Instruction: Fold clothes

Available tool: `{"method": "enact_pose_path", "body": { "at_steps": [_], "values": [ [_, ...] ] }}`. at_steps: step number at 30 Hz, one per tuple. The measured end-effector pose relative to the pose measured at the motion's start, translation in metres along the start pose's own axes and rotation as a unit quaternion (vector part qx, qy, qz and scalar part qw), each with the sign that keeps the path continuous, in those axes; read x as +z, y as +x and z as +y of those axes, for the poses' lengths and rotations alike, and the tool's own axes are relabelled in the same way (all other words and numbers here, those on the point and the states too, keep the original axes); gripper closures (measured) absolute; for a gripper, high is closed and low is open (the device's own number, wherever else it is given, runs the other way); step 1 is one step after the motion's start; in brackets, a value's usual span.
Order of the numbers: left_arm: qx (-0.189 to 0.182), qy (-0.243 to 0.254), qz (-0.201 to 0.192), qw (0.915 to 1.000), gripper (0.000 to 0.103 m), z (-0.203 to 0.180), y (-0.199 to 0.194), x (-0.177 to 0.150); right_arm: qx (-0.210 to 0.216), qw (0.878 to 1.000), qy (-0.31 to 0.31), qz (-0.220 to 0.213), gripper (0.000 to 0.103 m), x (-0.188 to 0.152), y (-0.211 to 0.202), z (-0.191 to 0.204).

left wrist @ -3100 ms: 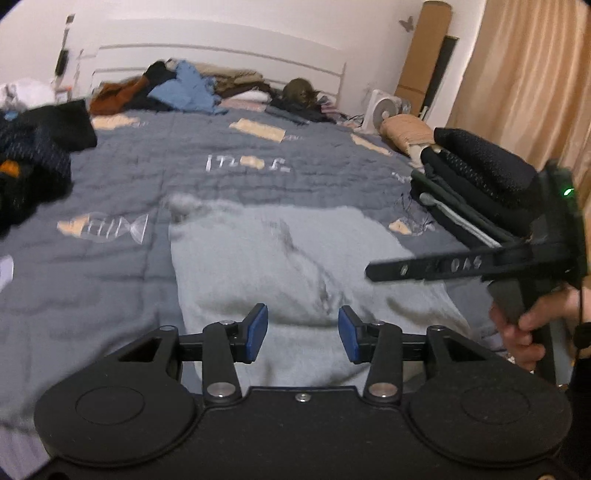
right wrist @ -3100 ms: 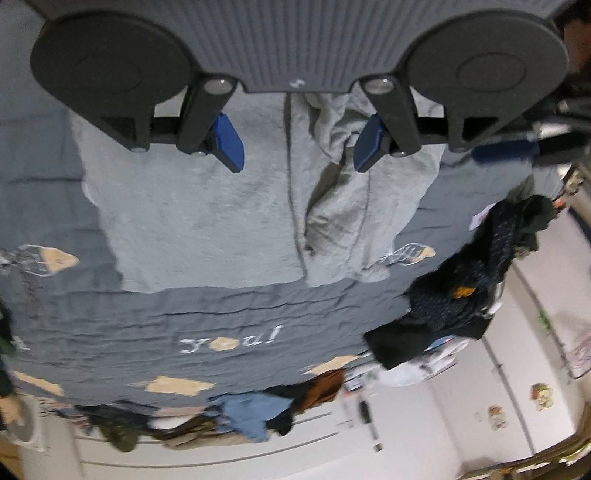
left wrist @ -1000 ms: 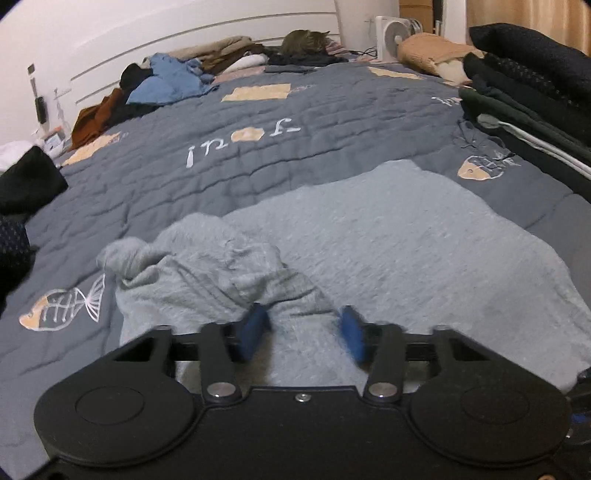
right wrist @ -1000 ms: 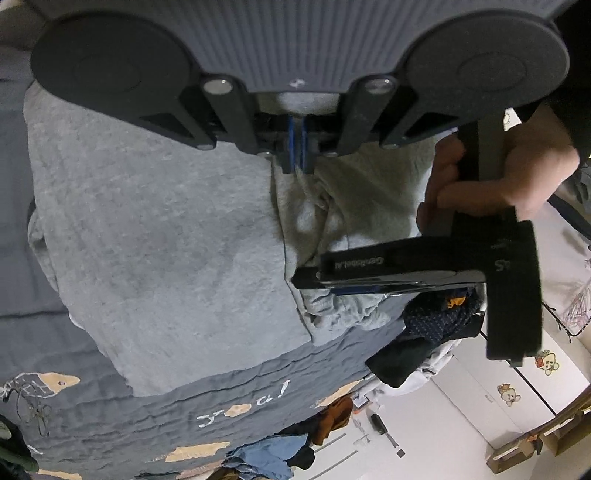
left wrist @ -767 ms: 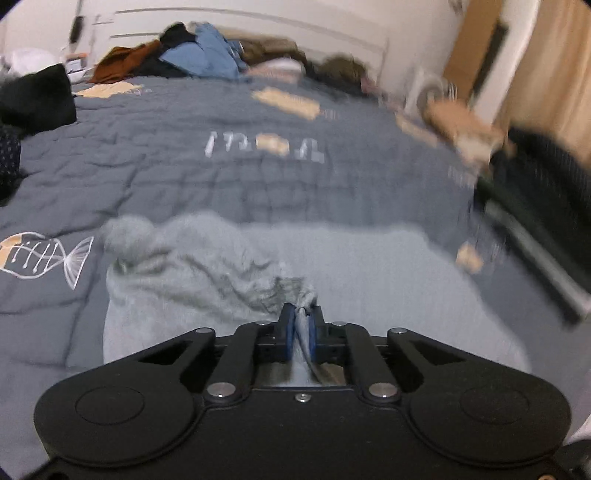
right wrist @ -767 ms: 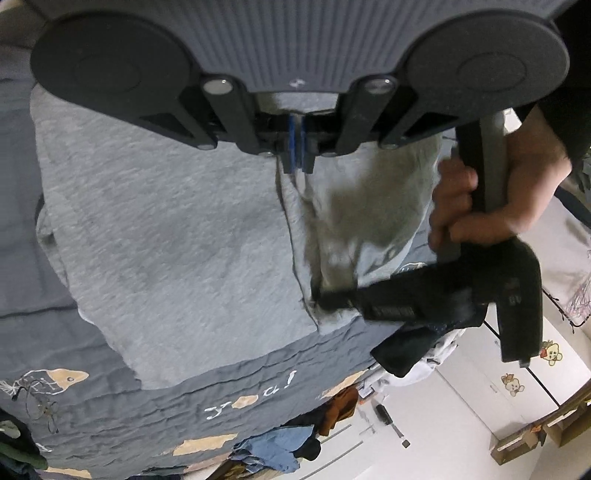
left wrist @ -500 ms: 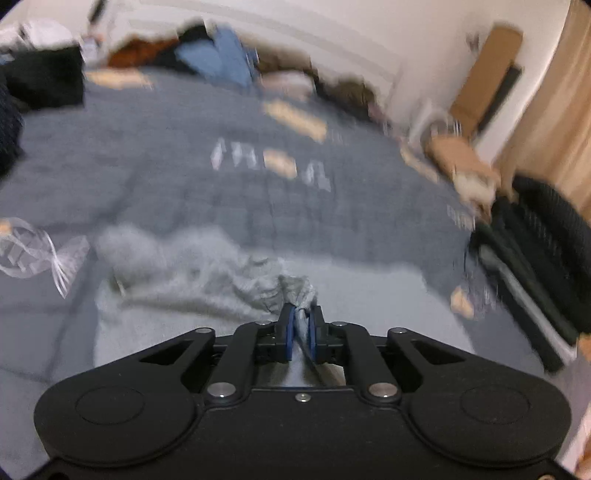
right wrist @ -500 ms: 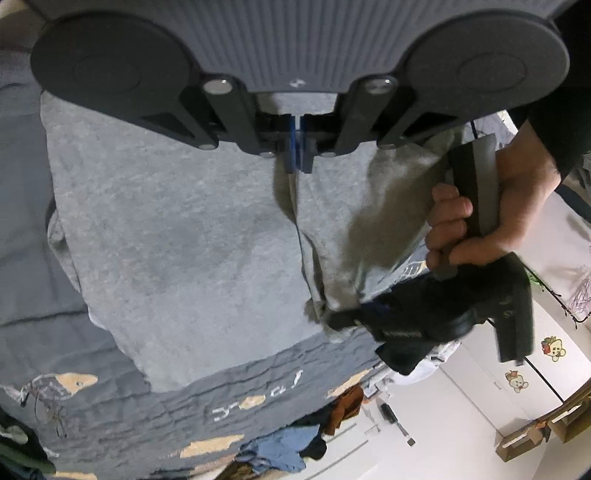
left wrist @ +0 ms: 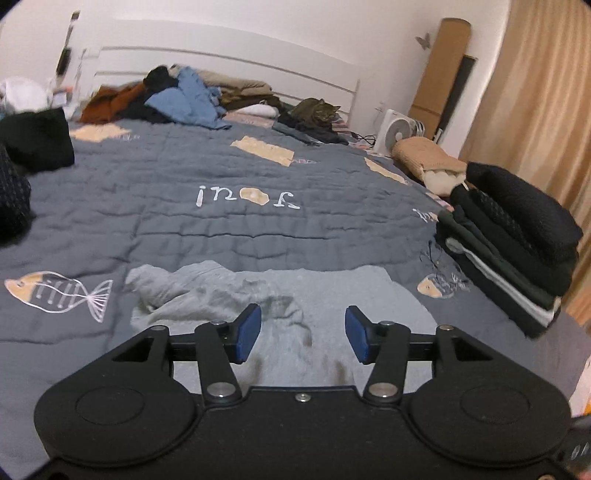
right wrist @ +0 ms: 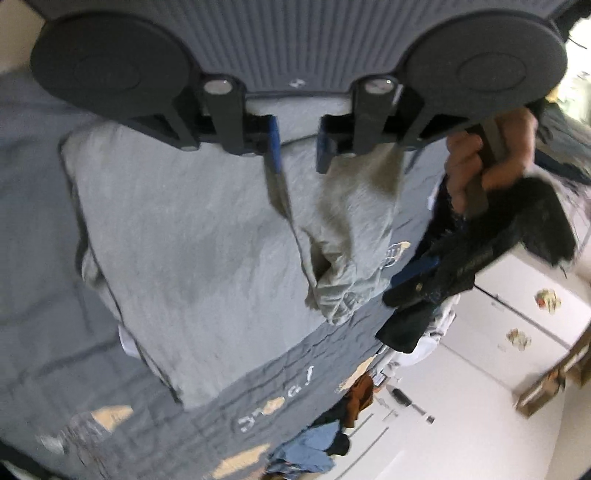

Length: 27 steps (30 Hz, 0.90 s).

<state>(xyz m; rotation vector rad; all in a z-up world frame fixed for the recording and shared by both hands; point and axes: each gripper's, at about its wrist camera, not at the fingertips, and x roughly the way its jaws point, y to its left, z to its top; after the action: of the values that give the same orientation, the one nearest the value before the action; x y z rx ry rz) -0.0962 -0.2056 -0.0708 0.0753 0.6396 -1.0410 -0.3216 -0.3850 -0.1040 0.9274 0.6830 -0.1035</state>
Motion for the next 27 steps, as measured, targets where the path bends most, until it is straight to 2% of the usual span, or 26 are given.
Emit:
{"method": "enact_pose_path", "body": {
  "at_steps": [3,7,20,27],
  "values": [
    [0.004,0.018,-0.005,0.9998,0.052,-0.003,-0.012,-0.006,0.014,0.999,0.047,0.002,0.073,-0.007,0.004,-0.005],
    [0.009,0.032,-0.012,0.9994,0.051,-0.005,-0.025,-0.012,0.029,0.994,0.106,0.001,0.072,-0.018,0.018,-0.012],
    [0.018,0.069,-0.014,0.9973,0.050,0.003,-0.057,-0.033,0.005,0.989,0.146,-0.016,0.067,-0.027,0.047,-0.009],
    [0.021,0.058,-0.027,0.9977,0.050,0.011,-0.074,-0.035,0.003,0.989,0.140,-0.038,0.056,-0.026,0.051,-0.005]
  ]
}}
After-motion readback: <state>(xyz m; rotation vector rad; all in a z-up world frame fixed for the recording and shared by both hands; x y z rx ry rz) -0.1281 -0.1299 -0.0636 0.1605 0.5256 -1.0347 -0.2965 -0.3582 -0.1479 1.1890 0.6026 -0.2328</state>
